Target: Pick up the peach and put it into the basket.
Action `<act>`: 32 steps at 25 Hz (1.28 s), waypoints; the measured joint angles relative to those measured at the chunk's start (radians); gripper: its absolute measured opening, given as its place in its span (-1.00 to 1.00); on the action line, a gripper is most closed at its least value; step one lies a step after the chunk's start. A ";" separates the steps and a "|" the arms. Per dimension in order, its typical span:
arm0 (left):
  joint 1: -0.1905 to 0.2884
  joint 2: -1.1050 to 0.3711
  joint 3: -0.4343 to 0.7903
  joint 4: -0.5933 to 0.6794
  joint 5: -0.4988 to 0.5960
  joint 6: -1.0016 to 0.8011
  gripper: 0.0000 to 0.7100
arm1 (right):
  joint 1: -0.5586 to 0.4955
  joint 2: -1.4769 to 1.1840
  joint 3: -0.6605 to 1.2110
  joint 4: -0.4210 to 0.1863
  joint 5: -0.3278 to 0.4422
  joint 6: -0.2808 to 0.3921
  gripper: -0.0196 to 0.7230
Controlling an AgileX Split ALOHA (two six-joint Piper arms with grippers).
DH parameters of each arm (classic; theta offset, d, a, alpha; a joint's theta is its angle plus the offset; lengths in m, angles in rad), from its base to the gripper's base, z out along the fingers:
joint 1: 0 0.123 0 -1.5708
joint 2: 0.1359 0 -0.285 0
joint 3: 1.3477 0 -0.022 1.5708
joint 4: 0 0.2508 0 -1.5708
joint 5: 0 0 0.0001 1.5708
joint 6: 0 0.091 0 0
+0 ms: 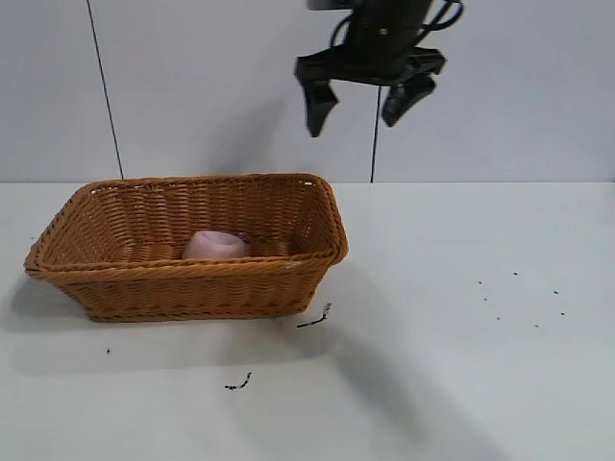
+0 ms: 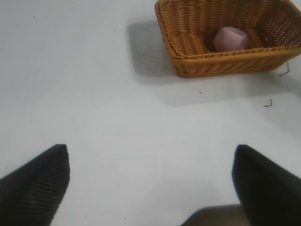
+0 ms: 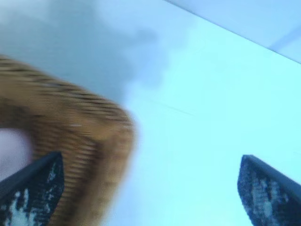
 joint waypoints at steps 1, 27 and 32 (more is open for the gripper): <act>0.000 0.000 0.000 0.000 0.000 0.000 0.95 | -0.033 0.000 0.000 -0.006 0.008 0.001 0.91; 0.000 0.000 0.000 0.000 0.000 0.000 0.95 | -0.277 -0.329 0.236 0.057 0.168 -0.011 0.91; 0.000 0.000 0.000 0.000 0.000 0.000 0.95 | -0.277 -0.616 0.588 0.059 0.167 -0.032 0.91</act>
